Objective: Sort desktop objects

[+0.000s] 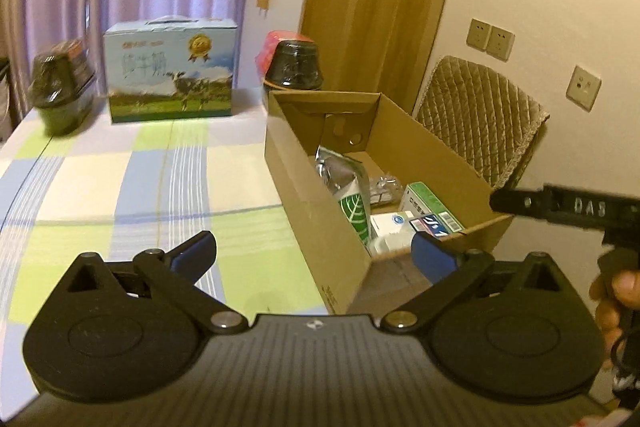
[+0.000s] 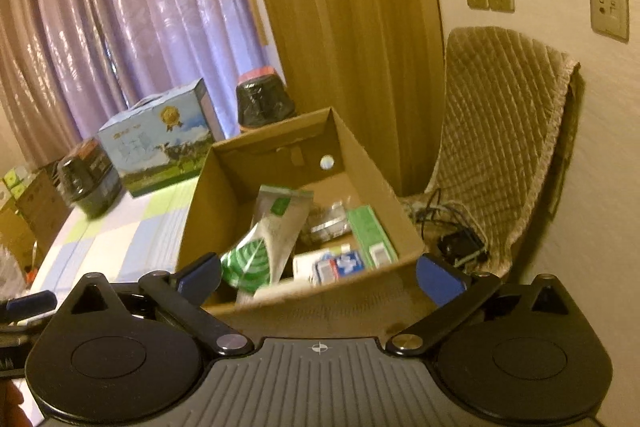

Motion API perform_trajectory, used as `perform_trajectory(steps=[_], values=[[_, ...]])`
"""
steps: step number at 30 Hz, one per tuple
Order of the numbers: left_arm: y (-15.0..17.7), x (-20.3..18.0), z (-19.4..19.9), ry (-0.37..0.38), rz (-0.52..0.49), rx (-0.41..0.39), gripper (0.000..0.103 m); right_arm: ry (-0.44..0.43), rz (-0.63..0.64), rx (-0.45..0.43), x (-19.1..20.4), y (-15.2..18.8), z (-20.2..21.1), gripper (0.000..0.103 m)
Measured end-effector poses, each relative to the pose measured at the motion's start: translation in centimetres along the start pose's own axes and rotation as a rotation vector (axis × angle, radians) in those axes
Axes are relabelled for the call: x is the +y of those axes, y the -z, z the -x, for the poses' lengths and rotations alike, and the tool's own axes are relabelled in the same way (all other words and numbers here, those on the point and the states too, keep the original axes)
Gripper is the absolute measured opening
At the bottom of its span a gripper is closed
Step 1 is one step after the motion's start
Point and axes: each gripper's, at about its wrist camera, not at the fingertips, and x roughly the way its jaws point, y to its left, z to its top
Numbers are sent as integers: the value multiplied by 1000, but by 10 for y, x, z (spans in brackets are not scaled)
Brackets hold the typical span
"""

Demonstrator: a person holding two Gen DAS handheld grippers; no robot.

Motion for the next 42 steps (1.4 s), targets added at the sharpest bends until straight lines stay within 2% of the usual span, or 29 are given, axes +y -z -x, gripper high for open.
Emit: perform_trajectory(steps=[5,10,13,15,17,20,22,30,42], values=[[7,-2,28,-1,63,26,102,5,32,39,14,10,25,101],[13,-11,58,-33,62,32,102,-4,52,49,27,18,51,101],[15,-13,71,-34,88,71,102,-7,73,60,34,21,66,101],[17,-13,79,-32,119,88,102,21,104,59,39,24,76,101],[20,-16,87,-51,115,95,102,49,135,47,45,28,88,101],[26,-26,96,-116,72,103,102,39,150,52,50,32,103,101],[29,-30,102,-113,80,107,102,40,154,52,52,34,111,101],[31,-41,114,-92,77,97,102,40,143,48,52,41,134,101],[31,-44,110,-103,69,89,102,30,129,54,48,44,139,101]])
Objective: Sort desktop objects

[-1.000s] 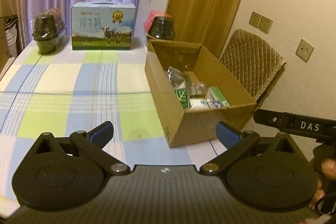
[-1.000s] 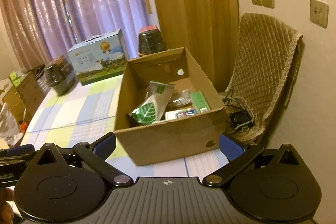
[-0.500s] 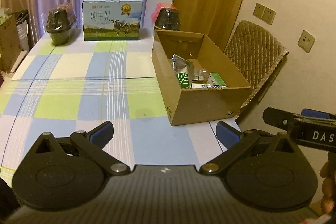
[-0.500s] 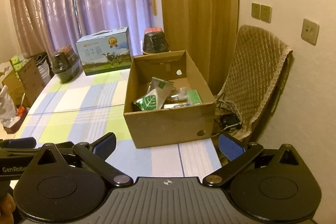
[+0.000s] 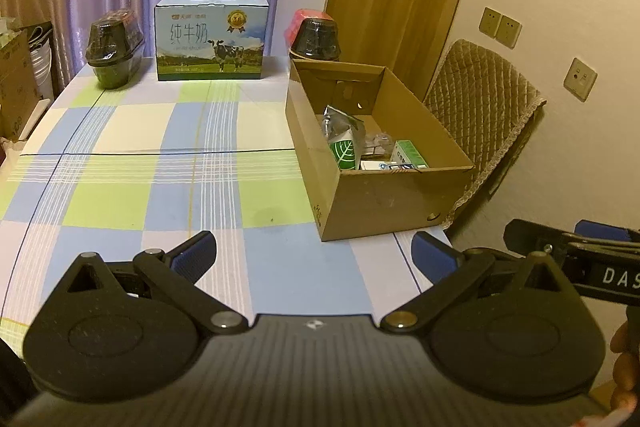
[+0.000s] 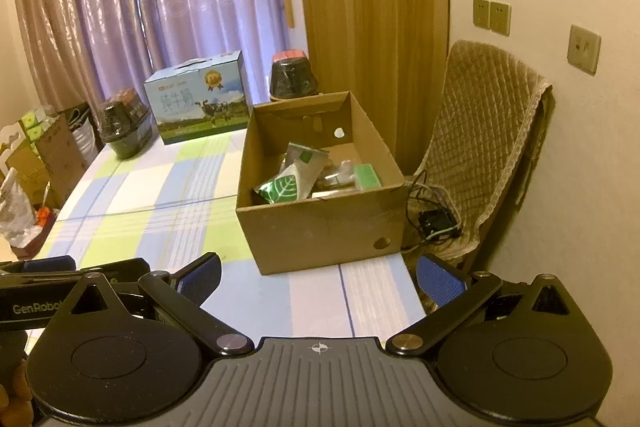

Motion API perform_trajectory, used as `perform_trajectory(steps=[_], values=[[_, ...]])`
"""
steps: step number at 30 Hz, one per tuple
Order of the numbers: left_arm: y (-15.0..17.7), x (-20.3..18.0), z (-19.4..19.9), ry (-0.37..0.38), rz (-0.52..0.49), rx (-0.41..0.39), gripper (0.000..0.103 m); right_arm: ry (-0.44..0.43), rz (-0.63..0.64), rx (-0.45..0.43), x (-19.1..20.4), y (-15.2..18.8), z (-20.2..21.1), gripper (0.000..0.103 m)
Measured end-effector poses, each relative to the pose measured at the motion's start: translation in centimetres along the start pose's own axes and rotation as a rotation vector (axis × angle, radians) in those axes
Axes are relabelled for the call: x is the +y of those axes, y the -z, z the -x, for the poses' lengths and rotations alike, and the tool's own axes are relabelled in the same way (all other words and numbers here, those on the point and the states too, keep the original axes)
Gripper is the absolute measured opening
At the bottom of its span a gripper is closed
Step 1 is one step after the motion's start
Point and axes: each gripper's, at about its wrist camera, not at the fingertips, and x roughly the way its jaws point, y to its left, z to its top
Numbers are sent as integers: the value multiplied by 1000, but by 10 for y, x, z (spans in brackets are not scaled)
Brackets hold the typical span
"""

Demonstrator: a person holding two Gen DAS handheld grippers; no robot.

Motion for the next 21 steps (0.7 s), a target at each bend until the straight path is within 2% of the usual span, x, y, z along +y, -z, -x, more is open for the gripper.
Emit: perform_trajectory(steps=[21], values=[[2,2,-2,-11,1,-3,102,6,7,-6,1,-1,1,101]])
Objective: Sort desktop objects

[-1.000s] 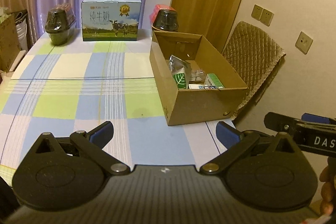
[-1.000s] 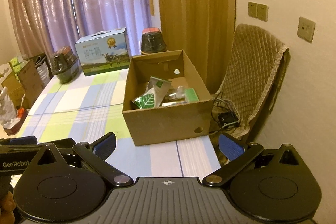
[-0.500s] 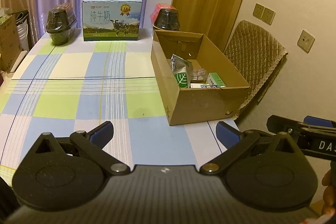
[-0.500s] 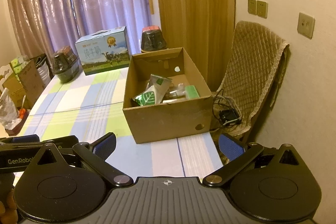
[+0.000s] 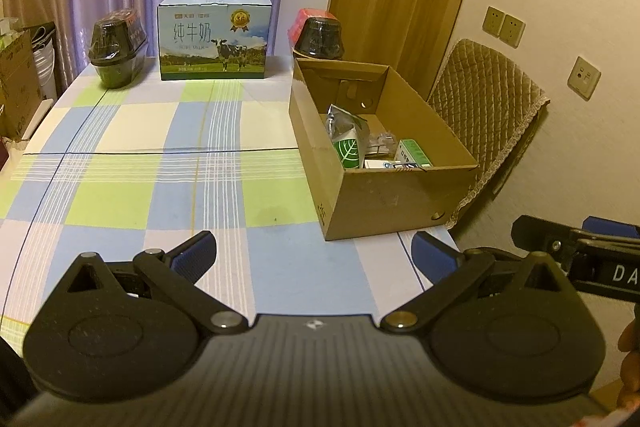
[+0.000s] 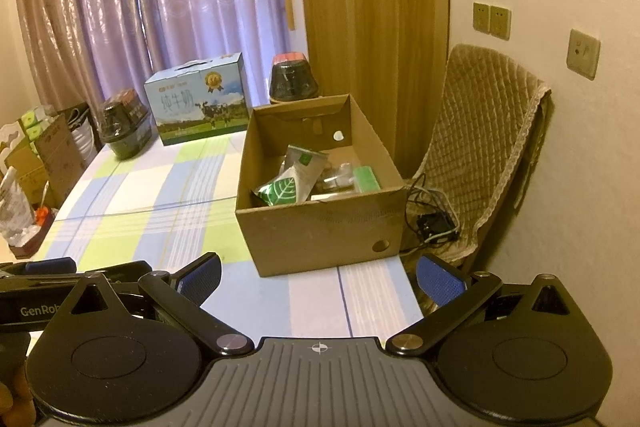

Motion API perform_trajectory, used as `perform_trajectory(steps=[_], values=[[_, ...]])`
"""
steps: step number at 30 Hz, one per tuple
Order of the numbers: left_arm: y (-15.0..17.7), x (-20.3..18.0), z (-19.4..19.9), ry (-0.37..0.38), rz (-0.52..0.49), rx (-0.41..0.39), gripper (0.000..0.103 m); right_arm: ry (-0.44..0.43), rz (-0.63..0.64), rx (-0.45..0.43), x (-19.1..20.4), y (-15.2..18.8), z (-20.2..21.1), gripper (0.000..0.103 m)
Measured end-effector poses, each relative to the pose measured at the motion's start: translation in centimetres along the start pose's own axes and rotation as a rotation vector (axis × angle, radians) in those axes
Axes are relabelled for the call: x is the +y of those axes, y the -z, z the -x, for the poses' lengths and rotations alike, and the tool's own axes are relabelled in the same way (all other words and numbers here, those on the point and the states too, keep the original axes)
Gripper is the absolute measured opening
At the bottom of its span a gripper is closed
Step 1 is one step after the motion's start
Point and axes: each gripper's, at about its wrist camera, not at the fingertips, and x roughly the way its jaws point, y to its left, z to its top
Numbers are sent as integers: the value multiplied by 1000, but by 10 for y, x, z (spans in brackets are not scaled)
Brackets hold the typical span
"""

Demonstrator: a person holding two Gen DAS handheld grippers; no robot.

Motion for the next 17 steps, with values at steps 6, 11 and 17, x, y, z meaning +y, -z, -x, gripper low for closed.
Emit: perform_trajectory(steps=[6,11,17], values=[[1,1,0,3,2,0,102,2,7,3,1,0,-1,101],[1,1,0,8,1,-2,102,7,12,2,3,2,-2,101],[2,-3,2,19,-21,-17,102,8,13,2,2,2,-2,101]])
